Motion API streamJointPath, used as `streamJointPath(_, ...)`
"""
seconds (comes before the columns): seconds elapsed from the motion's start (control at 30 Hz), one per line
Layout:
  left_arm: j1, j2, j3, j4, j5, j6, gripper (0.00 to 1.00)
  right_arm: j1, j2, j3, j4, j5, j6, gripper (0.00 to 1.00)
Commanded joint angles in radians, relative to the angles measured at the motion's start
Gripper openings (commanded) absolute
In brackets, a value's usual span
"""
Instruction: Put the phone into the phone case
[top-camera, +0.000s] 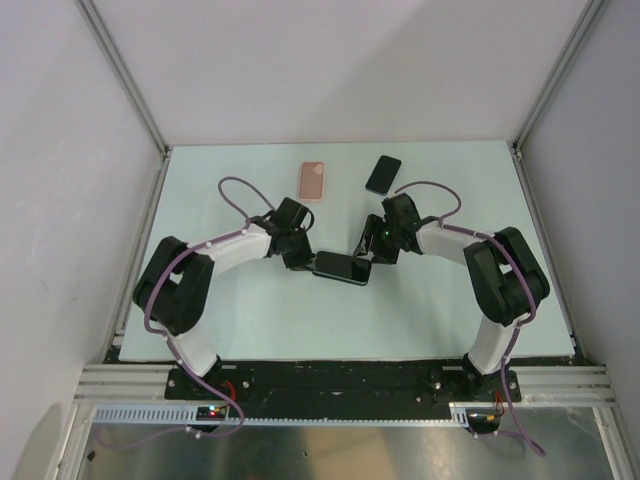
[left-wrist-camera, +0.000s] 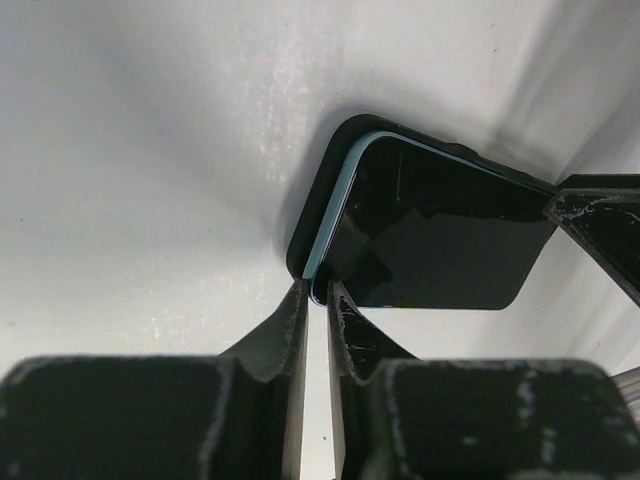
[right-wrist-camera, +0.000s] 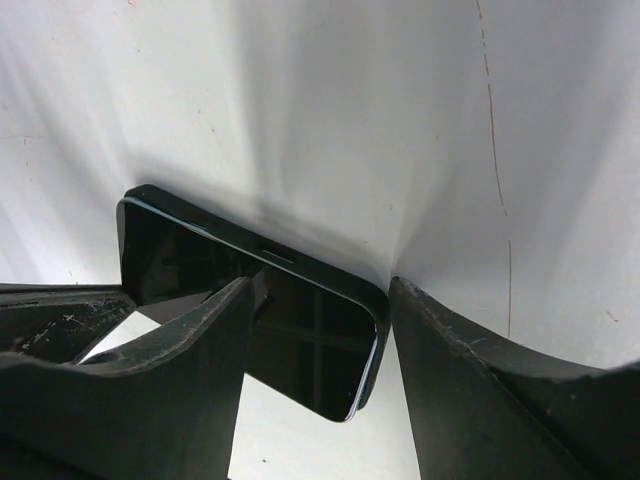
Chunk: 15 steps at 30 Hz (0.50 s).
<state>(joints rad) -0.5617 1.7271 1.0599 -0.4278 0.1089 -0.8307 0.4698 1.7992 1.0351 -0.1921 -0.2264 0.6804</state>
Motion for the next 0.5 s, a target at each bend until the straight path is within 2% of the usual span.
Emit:
streamJointPath(0.0, -0.001, 0.016, 0.015, 0.047, 0.042, -0.016, 0.12, 0.015, 0.048, 0.011, -0.024, 0.035, -0.022, 0.62)
streamJointPath(0.2, -0.006, 0.059, 0.032, 0.046, 0.039, -0.023, 0.02, 0.03, 0.062, 0.017, -0.025, 0.034, -0.023, 0.61)
streamJointPath(0.47, -0.016, 0.074, 0.042, 0.043, 0.018, -0.024, 0.0, 0.037, 0.077, 0.038, -0.043, 0.036, -0.034, 0.61)
